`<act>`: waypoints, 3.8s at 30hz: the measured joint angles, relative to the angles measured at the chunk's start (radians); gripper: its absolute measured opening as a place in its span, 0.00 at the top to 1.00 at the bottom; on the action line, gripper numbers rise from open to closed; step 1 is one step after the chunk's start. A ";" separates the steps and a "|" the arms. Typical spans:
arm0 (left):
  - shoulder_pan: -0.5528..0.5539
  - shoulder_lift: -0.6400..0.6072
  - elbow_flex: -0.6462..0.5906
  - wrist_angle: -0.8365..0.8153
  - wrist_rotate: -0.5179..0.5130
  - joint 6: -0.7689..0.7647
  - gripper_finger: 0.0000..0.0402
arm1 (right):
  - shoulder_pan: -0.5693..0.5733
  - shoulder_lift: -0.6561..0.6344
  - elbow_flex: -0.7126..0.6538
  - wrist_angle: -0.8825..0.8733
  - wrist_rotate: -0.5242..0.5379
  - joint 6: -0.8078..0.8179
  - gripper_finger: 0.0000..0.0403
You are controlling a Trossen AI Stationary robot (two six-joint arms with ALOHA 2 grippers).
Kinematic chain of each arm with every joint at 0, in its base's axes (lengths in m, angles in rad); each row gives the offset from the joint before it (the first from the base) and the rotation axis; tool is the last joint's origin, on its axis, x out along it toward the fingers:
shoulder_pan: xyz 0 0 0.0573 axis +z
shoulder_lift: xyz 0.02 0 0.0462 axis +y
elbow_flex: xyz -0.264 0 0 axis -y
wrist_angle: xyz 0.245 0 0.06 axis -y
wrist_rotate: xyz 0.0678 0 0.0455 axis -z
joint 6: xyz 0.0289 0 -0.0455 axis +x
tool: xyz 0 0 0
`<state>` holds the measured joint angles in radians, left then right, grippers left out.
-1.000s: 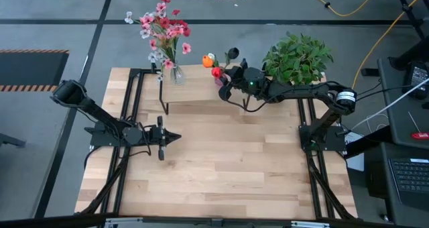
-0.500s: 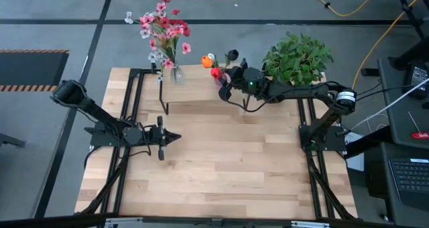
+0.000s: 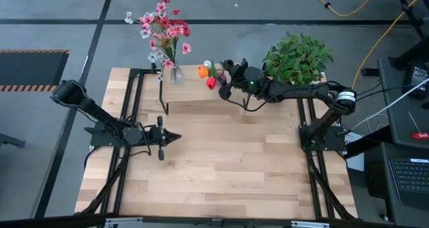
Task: Pick and place flowers into a vace then onto a shelf
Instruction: Put the pink vase on the shelf, then return to Home Position
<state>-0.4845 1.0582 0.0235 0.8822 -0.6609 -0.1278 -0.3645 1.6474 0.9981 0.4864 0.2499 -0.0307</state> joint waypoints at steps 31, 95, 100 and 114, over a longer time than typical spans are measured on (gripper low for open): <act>0.000 0.000 0.000 0.000 0.000 -0.001 0.99 | -0.020 -0.002 0.000 -0.042 0.000 0.053 0.36; 0.000 0.000 0.000 -0.003 0.007 0.000 0.99 | -0.016 -0.237 0.000 -0.481 -0.094 0.036 0.36; 0.000 0.000 0.000 -0.003 0.007 0.001 0.99 | 0.024 -0.348 0.000 -0.612 -0.094 0.049 0.36; 0.000 0.000 0.000 0.013 0.002 -0.019 0.99 | 0.258 -0.660 -0.464 -0.254 -0.139 -0.025 0.78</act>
<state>-0.4843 1.0584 0.0238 0.8947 -0.6585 -0.1466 -0.1060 0.9876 0.5337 0.2323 0.1107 -0.0559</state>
